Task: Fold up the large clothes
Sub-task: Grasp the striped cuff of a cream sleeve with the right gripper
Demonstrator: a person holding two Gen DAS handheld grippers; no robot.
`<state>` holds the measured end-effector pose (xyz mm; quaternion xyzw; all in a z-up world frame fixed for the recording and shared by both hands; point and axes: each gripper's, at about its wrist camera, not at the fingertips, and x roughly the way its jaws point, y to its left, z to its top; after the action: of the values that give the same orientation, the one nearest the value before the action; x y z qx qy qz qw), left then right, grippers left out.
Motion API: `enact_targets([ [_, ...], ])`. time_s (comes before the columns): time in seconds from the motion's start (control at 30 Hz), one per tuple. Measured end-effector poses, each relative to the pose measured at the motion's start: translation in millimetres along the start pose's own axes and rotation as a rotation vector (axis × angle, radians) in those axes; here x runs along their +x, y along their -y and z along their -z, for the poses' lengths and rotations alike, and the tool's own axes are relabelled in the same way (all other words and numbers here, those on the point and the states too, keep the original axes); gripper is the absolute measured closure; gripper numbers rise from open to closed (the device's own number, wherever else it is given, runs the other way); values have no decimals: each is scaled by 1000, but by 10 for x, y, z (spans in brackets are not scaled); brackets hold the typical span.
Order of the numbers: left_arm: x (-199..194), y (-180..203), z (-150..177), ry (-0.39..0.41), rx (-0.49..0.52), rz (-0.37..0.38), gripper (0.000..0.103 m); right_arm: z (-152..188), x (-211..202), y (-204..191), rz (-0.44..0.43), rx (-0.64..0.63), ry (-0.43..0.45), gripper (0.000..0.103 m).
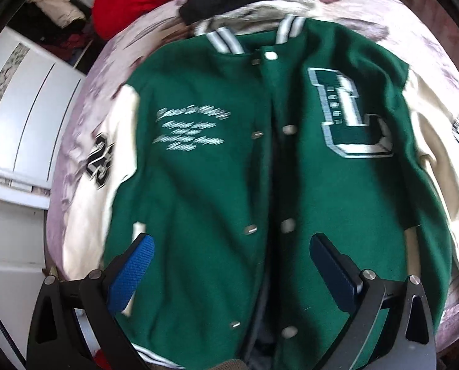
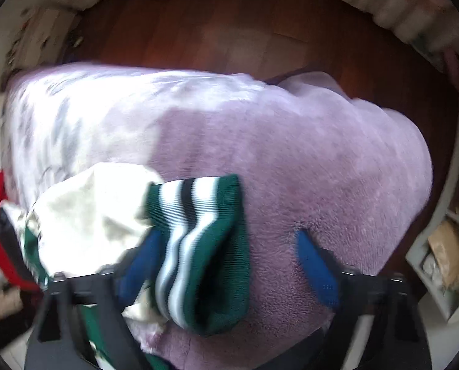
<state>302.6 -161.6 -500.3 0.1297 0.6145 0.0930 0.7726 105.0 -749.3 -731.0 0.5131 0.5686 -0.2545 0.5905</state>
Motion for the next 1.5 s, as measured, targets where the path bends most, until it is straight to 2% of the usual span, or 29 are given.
enact_targets([
  [0.03,-7,78,-16,1,10,5,0,-13,-65,-44,17,-27,6,90],
  [0.07,-11,153,-41,4,16,14,0,-54,-175,-92,29,-46,31,95],
  [0.13,-38,330,-90,9,33,42,0,-161,-508,-243,47,-80,152,96],
  [0.23,-110,575,-164,28,58,86,0,-405,-829,-521,30,-115,287,97],
  [0.27,-117,638,-183,30,64,93,0,-498,-810,-600,47,-135,299,96],
  [0.33,-123,764,-231,32,73,110,0,-650,-614,-681,82,-144,222,95],
  [0.37,-129,820,-240,33,80,115,0,-705,-485,-673,111,-126,174,82],
  [0.4,-128,864,-261,34,84,119,0,-719,-398,-641,129,-106,148,59],
  [0.43,-139,902,-257,36,90,125,0,-685,-360,-559,131,-73,147,47],
  [0.47,-142,917,-260,38,93,126,0,-626,-393,-477,109,-14,170,31],
  [0.5,-134,930,-252,40,97,126,0,-546,-432,-383,82,50,191,29],
  [0.6,-27,977,-254,20,104,115,0,-202,-401,5,-101,280,197,24],
  [0.67,51,1007,-269,-4,97,108,0,-32,-73,124,-300,409,149,24],
  [0.7,81,1012,-273,-12,92,108,0,-15,118,153,-360,447,123,24],
  [0.77,130,1023,-299,-12,82,104,0,-41,444,118,-415,487,126,24],
  [0.83,154,1054,-328,-1,82,92,0,-121,588,20,-396,476,175,23],
  [0.87,161,1088,-350,15,86,77,0,-153,592,-50,-388,452,230,27],
  [0.93,163,1165,-396,35,91,65,0,-277,637,-217,-356,403,258,60],
  [0.97,155,1218,-426,42,84,76,0,-353,686,-293,-367,382,254,77],
  [1.03,148,1320,-478,41,72,98,0,-476,626,-338,-356,368,283,82],
  [1.1,165,1464,-554,33,62,130,0,-752,428,-445,-364,321,325,84],
  [1.23,252,1753,-685,50,90,134,0,-1092,74,-792,-382,204,408,85],
  [1.3,330,1856,-738,46,103,122,0,-1246,-25,-950,-377,158,414,85],
  [1.43,469,1903,-814,1,97,135,0,-1469,-207,-1369,-346,49,424,85],
  [1.5,387,1749,-868,19,54,164,0,-1578,-372,-1601,-368,20,433,85],
])
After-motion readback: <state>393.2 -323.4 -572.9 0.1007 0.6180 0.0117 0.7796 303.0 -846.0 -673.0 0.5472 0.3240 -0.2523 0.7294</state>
